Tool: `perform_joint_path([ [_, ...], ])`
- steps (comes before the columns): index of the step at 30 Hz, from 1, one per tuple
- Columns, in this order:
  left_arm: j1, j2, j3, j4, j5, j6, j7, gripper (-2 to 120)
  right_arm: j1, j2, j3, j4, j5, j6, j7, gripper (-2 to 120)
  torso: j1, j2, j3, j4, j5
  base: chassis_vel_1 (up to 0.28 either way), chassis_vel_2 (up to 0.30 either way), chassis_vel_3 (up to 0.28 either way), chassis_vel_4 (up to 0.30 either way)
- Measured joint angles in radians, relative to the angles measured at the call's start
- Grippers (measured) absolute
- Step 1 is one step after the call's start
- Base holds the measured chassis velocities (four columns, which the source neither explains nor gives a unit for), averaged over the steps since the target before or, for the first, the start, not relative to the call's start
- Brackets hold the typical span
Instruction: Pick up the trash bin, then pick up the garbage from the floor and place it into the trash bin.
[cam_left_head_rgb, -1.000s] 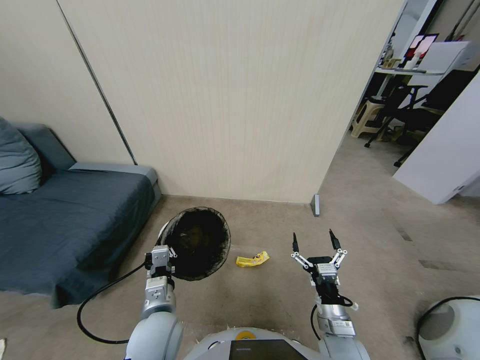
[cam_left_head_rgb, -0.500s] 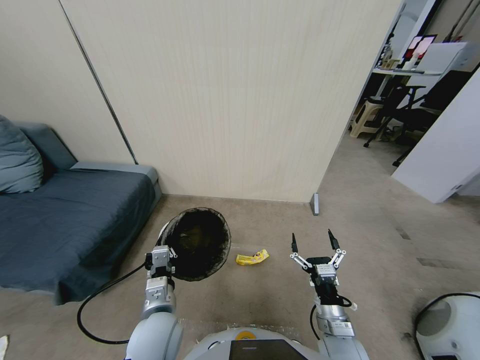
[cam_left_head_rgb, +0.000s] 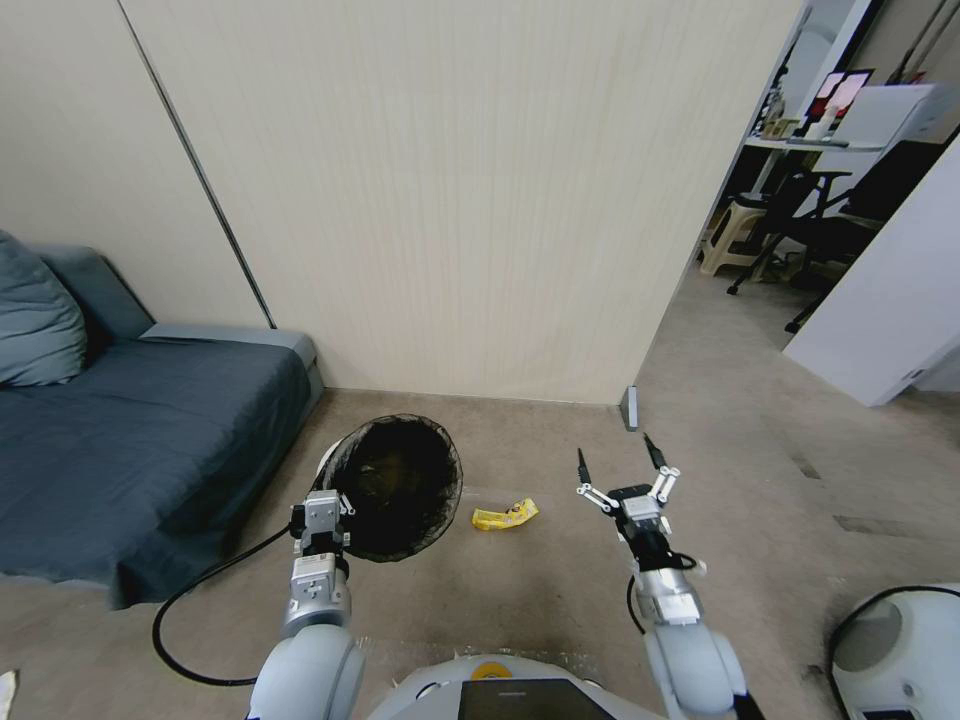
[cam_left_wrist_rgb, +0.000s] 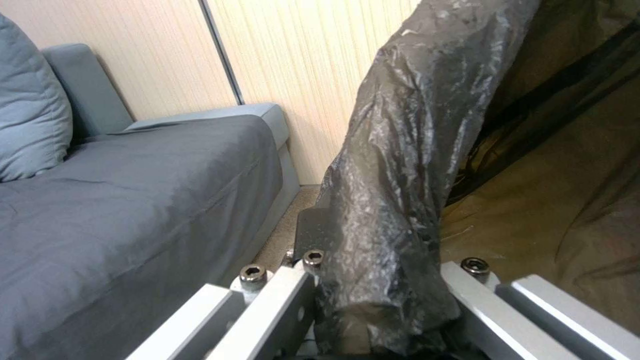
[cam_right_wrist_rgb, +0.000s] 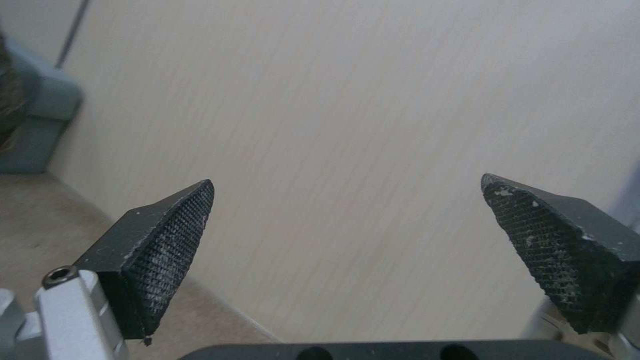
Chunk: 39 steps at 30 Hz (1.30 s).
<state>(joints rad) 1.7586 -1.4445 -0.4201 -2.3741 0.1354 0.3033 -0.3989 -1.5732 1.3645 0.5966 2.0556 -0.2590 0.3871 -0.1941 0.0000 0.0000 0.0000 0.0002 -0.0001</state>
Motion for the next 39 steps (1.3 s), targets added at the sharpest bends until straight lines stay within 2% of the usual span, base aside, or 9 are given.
perform_joint_path([
  [9, 0.002, -0.007, -0.005, -0.025, 0.019, 0.004, 0.012, 1, 0.101, -0.1, -0.04, -0.108, 0.007, -0.012, -0.108, 100, 0.0, 0.0, 0.0, -0.0002, 0.0003, 0.0, 0.0, 0.0, 0.0],
  [13, 0.009, -0.01, -0.005, -0.027, 0.027, 0.004, 0.013, 1, 0.115, -0.12, -0.045, -0.133, 0.009, -0.01, -0.143, 100, 0.0, 0.0, 0.0, -0.0004, 0.0002, 0.0, 0.0, 0.0, 0.0],
  [16, 0.01, -0.012, 0.0, -0.027, 0.035, 0.005, 0.015, 1, 0.158, -0.165, -0.071, -0.201, 0.006, 0.006, -0.256, 100, 0.0, 0.0, 0.0, -0.0004, 0.0003, 0.0, 0.0, 0.0, 0.0],
  [18, 0.009, -0.012, 0.001, -0.027, 0.036, 0.006, 0.015, 1, 0.167, -0.175, -0.076, -0.214, 0.006, 0.009, -0.28, 100, 0.0, 0.0, 0.0, -0.0003, 0.0004, 0.0, 0.0, 0.0, 0.0],
  [20, 0.004, -0.013, 0.0, -0.023, 0.038, 0.006, 0.015, 1, 0.218, -0.229, -0.107, -0.289, 0.007, 0.034, -0.385, 100, 0.0, 0.0, 0.0, -0.0001, 0.0002, 0.0, 0.0, 0.0, 0.0],
  [23, 0.003, -0.015, 0.0, -0.019, 0.04, 0.006, 0.015, 1, 0.248, -0.25, -0.125, -0.335, 0.008, 0.049, -0.427, 100, 0.0, 0.0, 0.0, -0.0001, 0.0001, 0.0, 0.0, 0.0, 0.0],
  [30, 0.0, -0.02, 0.0, -0.013, 0.045, 0.006, 0.015, 1, 0.293, -0.25, -0.155, -0.442, -0.005, 0.07, -0.484, 100, 0.0, 0.0, 0.0, -0.0001, 0.0002, 0.0, 0.0, 0.0, 0.0],
  [39, -0.011, -0.022, 0.001, -0.002, 0.046, 0.006, 0.015, 1, 0.326, -0.207, -0.163, -0.574, -0.049, 0.108, -0.538, 100, 0.0, 0.0, 0.0, -0.0002, 0.0001, 0.0, 0.0, 0.0, 0.0],
])
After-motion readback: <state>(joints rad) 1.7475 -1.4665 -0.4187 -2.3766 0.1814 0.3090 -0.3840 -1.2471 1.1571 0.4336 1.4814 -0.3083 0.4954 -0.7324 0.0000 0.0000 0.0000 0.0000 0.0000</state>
